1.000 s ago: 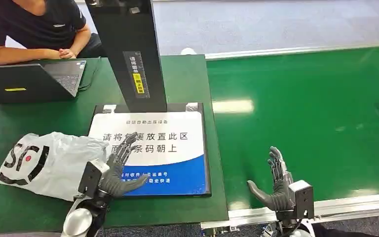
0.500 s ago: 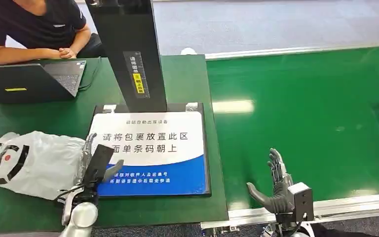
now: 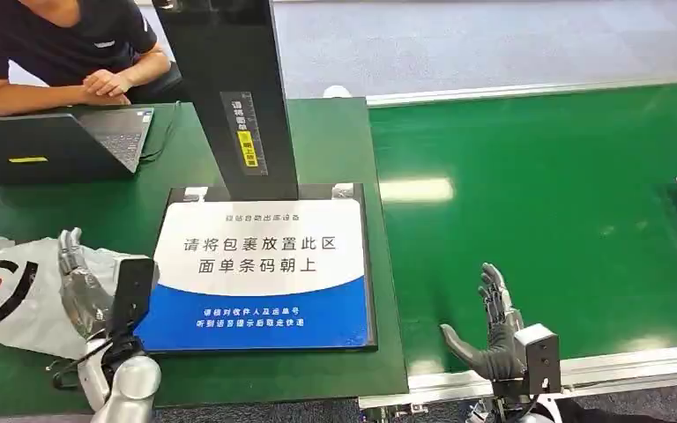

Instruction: Moved the parcel from conveyor to table for the left to box.

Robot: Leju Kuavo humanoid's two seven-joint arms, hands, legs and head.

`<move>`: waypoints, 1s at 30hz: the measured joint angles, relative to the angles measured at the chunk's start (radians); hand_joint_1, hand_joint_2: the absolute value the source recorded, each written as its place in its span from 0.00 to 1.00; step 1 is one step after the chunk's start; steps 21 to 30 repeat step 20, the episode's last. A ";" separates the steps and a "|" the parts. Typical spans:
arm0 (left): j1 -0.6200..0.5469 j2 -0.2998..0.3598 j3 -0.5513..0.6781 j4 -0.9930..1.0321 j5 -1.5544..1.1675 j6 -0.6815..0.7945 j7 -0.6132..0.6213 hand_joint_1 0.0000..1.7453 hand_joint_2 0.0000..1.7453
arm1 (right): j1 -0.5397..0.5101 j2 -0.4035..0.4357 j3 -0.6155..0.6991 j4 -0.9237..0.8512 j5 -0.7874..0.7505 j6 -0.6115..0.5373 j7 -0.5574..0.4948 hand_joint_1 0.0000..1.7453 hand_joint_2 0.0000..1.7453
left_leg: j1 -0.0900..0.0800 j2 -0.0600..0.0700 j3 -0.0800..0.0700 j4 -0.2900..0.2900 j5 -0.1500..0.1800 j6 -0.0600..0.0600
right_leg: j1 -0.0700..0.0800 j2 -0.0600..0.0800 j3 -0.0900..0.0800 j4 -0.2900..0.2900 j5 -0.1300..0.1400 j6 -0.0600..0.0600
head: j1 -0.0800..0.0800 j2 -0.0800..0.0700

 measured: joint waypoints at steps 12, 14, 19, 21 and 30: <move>0.040 -0.058 0.033 -0.164 0.719 -0.255 -0.390 0.00 1.00 | -0.013 -0.005 0.018 0.018 -0.029 -0.021 -0.022 0.00 1.00 | 0.000 0.000 0.000 0.000 0.000 0.000 | 0.000 0.000 0.000 0.000 0.000 0.000 | 0.000 0.000; 0.046 -0.057 0.020 -0.167 0.771 -0.335 -0.390 0.00 1.00 | -0.017 -0.009 0.021 0.024 -0.032 -0.022 -0.026 0.00 1.00 | 0.000 0.000 0.000 0.000 0.000 0.000 | 0.000 0.000 0.000 0.000 0.000 0.000 | 0.000 0.000; 0.059 -0.045 -0.006 -0.167 0.873 -0.506 -0.355 0.00 1.00 | -0.026 -0.018 0.032 0.039 -0.038 -0.021 -0.040 0.00 1.00 | 0.000 0.000 0.000 0.000 0.000 0.000 | 0.000 0.000 0.000 0.000 0.000 0.000 | 0.000 0.000; 0.064 -0.039 -0.019 -0.167 0.880 -0.586 -0.331 0.00 1.00 | -0.032 -0.021 0.036 0.043 -0.038 -0.011 -0.051 0.00 1.00 | 0.000 0.000 0.000 0.000 0.000 0.000 | 0.000 0.000 0.000 0.000 0.000 0.000 | 0.000 0.000; 0.064 -0.039 -0.019 -0.167 0.880 -0.586 -0.331 0.00 1.00 | -0.032 -0.021 0.036 0.043 -0.038 -0.011 -0.051 0.00 1.00 | 0.000 0.000 0.000 0.000 0.000 0.000 | 0.000 0.000 0.000 0.000 0.000 0.000 | 0.000 0.000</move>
